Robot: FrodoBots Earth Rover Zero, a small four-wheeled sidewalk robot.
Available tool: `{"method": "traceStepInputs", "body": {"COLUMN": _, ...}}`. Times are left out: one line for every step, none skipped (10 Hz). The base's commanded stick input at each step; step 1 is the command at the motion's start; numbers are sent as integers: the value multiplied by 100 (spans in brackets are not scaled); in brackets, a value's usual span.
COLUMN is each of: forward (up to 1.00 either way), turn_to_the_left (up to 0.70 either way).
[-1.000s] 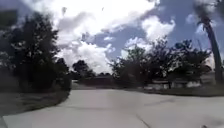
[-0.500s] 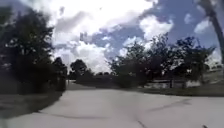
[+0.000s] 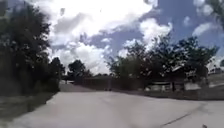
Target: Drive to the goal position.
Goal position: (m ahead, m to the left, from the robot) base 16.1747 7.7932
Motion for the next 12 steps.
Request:
{"method": "traceStepInputs", "body": {"forward": 100, "turn_to_the_left": 40}}
{"method": "traceStepInputs", "body": {"forward": 100, "turn_to_the_left": 40}}
{"method": "traceStepInputs", "body": {"forward": 100, "turn_to_the_left": 40}}
{"method": "traceStepInputs", "body": {"forward": 100, "turn_to_the_left": 40}}
{"method": "traceStepInputs", "body": {"forward": 100, "turn_to_the_left": 40}}
{"method": "traceStepInputs", "body": {"forward": 100, "turn_to_the_left": 40}}
{"method": "traceStepInputs", "body": {"forward": 100, "turn_to_the_left": 40}}
{"method": "traceStepInputs", "body": {"forward": 100, "turn_to_the_left": 40}}
{"method": "traceStepInputs", "body": {"forward": 100, "turn_to_the_left": 40}}
{"method": "traceStepInputs", "body": {"forward": 100, "turn_to_the_left": 40}}
{"method": "traceStepInputs", "body": {"forward": 100, "turn_to_the_left": 24}}
{"method": "traceStepInputs", "body": {"forward": 100, "turn_to_the_left": 0}}
